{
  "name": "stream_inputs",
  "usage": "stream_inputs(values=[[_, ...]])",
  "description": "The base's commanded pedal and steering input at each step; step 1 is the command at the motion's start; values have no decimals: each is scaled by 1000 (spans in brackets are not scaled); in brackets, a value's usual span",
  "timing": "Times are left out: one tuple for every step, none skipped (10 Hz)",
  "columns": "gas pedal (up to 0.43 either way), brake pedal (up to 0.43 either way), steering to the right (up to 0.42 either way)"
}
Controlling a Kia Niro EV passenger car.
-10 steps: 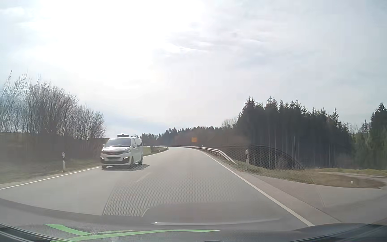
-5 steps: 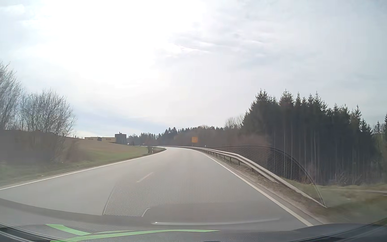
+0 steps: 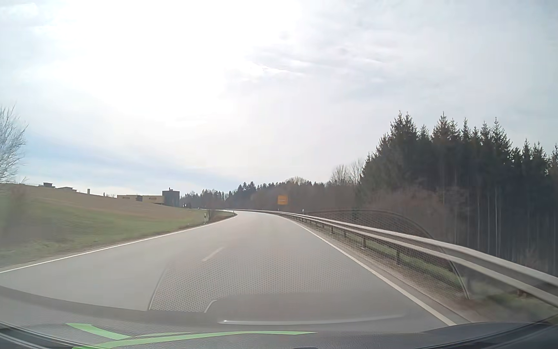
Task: Follow the waypoints while adhering to traffic rules and regulations
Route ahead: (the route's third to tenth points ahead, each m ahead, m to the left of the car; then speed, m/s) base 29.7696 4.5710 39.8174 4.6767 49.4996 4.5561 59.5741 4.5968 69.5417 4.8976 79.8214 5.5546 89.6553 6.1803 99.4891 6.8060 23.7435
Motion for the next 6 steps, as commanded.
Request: stream_inputs(values=[[311,0,-1],[311,0,-1],[299,0,-1],[299,0,-1],[287,0,-1],[287,0,-1]])
